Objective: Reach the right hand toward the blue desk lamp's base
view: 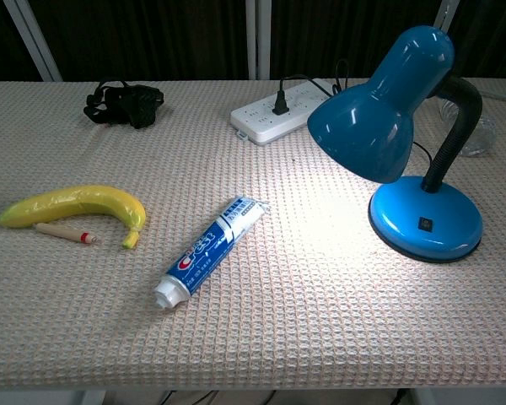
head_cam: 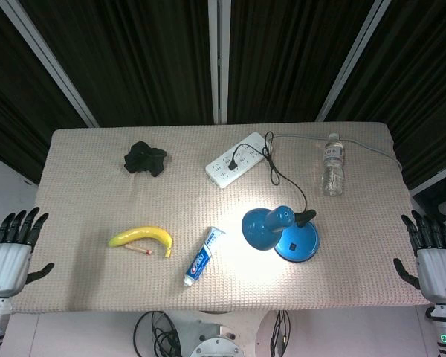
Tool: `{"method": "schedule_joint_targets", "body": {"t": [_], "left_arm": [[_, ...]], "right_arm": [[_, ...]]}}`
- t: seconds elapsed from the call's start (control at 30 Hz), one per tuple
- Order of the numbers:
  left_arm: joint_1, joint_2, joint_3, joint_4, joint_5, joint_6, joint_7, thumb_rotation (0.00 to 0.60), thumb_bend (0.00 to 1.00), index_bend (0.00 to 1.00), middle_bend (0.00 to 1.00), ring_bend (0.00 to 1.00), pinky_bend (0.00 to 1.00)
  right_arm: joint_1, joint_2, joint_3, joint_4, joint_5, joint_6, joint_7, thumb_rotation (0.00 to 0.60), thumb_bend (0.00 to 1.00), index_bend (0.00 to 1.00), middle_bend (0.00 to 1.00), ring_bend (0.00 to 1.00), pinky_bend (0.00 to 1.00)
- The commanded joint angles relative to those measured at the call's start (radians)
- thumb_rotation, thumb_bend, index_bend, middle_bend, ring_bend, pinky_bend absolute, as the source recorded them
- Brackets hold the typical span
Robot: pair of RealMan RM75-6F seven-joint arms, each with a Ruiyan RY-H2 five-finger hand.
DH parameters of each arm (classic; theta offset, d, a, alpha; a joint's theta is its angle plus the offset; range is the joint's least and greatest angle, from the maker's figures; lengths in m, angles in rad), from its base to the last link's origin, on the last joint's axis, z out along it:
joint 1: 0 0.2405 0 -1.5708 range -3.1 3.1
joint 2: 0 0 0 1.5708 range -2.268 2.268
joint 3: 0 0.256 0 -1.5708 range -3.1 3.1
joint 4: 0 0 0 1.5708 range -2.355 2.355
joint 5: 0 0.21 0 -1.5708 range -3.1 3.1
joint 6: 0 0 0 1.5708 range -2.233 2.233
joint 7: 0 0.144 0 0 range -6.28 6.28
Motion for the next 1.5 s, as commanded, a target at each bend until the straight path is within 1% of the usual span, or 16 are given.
{"method": "schedule_joint_targets", "body": {"t": [0.03,0.57,0.73,0.77,0.8,0.83,0.87,0.9,0.97,1.03,1.07,1.17,1.33,1.4,1.43,1.5], "left_arm": [[-0.002,0.000,0.000,-0.004,0.001,-0.001,0.003,0.600,0.07,0.08,0.00,0.00,0.05],[0.001,0.022,0.002,-0.047,-0.002,-0.002,0.030,0.600,0.07,0.08,0.00,0.00,0.05],[0.004,0.015,0.004,-0.042,-0.004,-0.002,0.033,0.600,0.07,0.08,0.00,0.00,0.05],[0.004,0.014,0.004,-0.042,-0.006,-0.003,0.033,0.600,0.07,0.08,0.00,0.00,0.05],[0.005,0.013,0.005,-0.042,-0.010,-0.006,0.032,0.600,0.07,0.08,0.00,0.00,0.05],[0.005,0.013,0.005,-0.042,-0.011,-0.007,0.032,0.600,0.07,0.07,0.00,0.00,0.05],[0.005,0.013,0.005,-0.042,-0.011,-0.007,0.033,0.600,0.07,0.07,0.00,0.00,0.05],[0.005,0.013,0.004,-0.042,-0.012,-0.006,0.035,0.600,0.07,0.07,0.00,0.00,0.05],[0.006,0.011,0.003,-0.041,-0.012,-0.004,0.035,0.600,0.07,0.07,0.00,0.00,0.05],[0.007,0.006,0.004,-0.036,-0.014,-0.004,0.031,0.600,0.07,0.07,0.00,0.00,0.05],[0.008,0.004,0.006,-0.033,-0.015,-0.005,0.030,0.600,0.07,0.07,0.00,0.00,0.05],[0.010,-0.004,0.011,-0.021,-0.019,-0.013,0.026,0.600,0.07,0.07,0.00,0.00,0.05],[0.011,-0.002,0.012,-0.019,-0.018,-0.011,0.023,0.600,0.07,0.07,0.00,0.00,0.05],[0.012,0.001,0.011,-0.022,-0.015,-0.007,0.019,0.600,0.07,0.07,0.00,0.00,0.05],[0.013,0.003,0.011,-0.023,-0.015,-0.006,0.018,0.600,0.07,0.07,0.00,0.00,0.05],[0.014,0.006,0.012,-0.024,-0.013,-0.005,0.018,0.600,0.07,0.07,0.00,0.00,0.05]], "right_arm": [[-0.003,0.005,0.000,-0.001,-0.001,0.003,0.009,0.600,0.23,0.00,0.00,0.00,0.00],[0.001,0.019,-0.007,0.002,-0.011,-0.012,0.030,0.600,0.23,0.00,0.00,0.00,0.00],[0.003,0.023,-0.013,0.017,-0.027,-0.014,0.034,0.600,0.23,0.00,0.00,0.00,0.00],[0.004,0.024,-0.012,0.017,-0.027,-0.014,0.035,0.600,0.23,0.00,0.01,0.01,0.01],[0.006,0.026,-0.010,0.016,-0.028,-0.014,0.030,0.600,0.23,0.00,0.05,0.06,0.08],[0.007,0.029,-0.009,0.013,-0.029,-0.016,0.027,0.600,0.23,0.00,0.15,0.18,0.22],[0.010,0.033,-0.010,0.005,-0.027,-0.022,0.026,0.600,0.22,0.00,0.33,0.36,0.41],[0.015,0.043,-0.018,-0.011,-0.024,-0.045,0.029,0.600,0.22,0.00,0.53,0.55,0.58],[0.024,0.057,-0.027,-0.029,-0.022,-0.075,0.022,0.600,0.22,0.00,0.77,0.76,0.75],[0.034,0.064,-0.035,-0.040,-0.019,-0.104,-0.020,0.600,0.21,0.00,0.87,0.84,0.82],[0.039,0.066,-0.041,-0.048,-0.016,-0.123,-0.039,0.600,0.21,0.00,0.90,0.87,0.84],[0.063,0.070,-0.060,-0.080,-0.014,-0.187,-0.100,0.600,0.20,0.00,0.94,0.92,0.89],[0.111,0.051,-0.095,-0.117,-0.028,-0.300,-0.191,0.600,0.22,0.00,0.95,0.93,0.90],[0.134,0.035,-0.103,-0.128,-0.023,-0.349,-0.222,0.600,0.29,0.00,0.95,0.93,0.90],[0.148,0.025,-0.107,-0.130,-0.023,-0.376,-0.241,0.600,0.37,0.00,0.95,0.93,0.90],[0.171,0.001,-0.108,-0.132,-0.010,-0.420,-0.279,0.600,0.58,0.00,0.95,0.93,0.90]]}}
